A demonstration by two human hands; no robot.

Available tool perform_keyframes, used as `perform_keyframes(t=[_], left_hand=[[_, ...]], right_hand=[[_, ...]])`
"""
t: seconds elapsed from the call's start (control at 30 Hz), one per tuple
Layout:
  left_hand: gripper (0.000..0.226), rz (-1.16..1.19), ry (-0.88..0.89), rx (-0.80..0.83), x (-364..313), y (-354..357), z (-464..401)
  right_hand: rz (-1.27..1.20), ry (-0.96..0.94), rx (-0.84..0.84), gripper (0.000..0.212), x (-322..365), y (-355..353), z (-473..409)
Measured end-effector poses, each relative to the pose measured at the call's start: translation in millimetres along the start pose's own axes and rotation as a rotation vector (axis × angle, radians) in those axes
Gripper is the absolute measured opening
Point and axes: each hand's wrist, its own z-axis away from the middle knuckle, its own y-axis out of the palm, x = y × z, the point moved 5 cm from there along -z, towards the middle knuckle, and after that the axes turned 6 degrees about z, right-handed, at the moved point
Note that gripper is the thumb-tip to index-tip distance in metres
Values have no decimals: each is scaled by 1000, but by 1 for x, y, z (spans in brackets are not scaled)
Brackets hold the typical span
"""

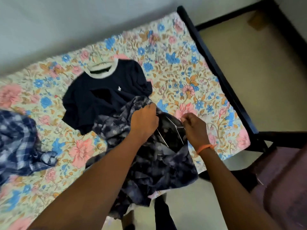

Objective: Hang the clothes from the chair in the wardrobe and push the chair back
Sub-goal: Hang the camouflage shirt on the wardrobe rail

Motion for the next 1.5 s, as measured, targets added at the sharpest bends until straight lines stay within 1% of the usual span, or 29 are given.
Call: perform_keyframes(t=[0.1,0.17,0.27,0.37,0.4,0.47,0.5,0.53,0.57,0.6,0.63,0.67,0.77,0.8,0.87,0.9,1.0,1.07,1.13,1.2,1.3,1.37,1.43,1.5], left_hand=[[28,41,40,-91,-4,-77,24],[34,68,35,-165,-5,-138,49],[34,24,52,-286,-15,-231,89],[26,83,67,-418,-32,-326,130],[23,96,98,-457,-38,-359,144],[23,174,217,-446,-52,-409,170],[29,225,298,-411,-60,-432,182],[40,249,369,-404,-66,-453,194],[53,218,433,-443,-70,-478,208],[64,128,479,-511,-72,-500,221],[71,30,522,-578,-74,-522,233],[74,-28,561,-598,-74,-539,242],[74,-12,668,-543,-74,-574,260],[71,-2,688,-539,-75,-584,266],[56,22,713,-550,-75,-600,270],[50,68,737,-564,-76,-607,273],[49,255,820,-587,-81,-619,280],[49,327,814,-591,-84,-621,282],[52,379,782,-573,-84,-622,283],[54,346,755,-575,-87,-626,285],[56,204,763,-640,-100,-632,295],[46,155,804,-665,-111,-635,302],[29,203,869,-654,-125,-636,311],[21,255,956,-642,-146,-634,321]], right_hand=[[36,-209,-3,18,76,-48,16],[49,-348,14,27,134,-85,35],[113,-441,22,26,215,-133,77],[174,-538,-39,23,294,-179,126],[190,-572,-76,20,323,-198,143],[203,-614,-154,18,370,-239,170],[203,-630,-190,18,391,-261,183],[201,-645,-218,18,410,-282,195],[202,-670,-245,18,431,-304,211],[194,-685,-255,19,448,-322,224],[182,-694,-275,19,464,-341,239],[163,-701,-293,19,477,-359,250],[46,-717,-350,20,502,-404,279],[26,-711,-361,21,506,-417,288],[37,-706,-384,20,513,-440,303],[34,-704,-399,18,514,-450,309],[14,-713,-423,19,514,-471,322],[24,-719,-437,20,514,-478,327],[23,-723,-445,16,516,-484,335],[18,-737,-474,15,518,-489,339],[47,-759,-502,17,516,-495,344],[64,-755,-504,16,516,-497,346],[56,-748,-521,16,517,-501,349],[67,-744,-541,19,518,-502,352]])
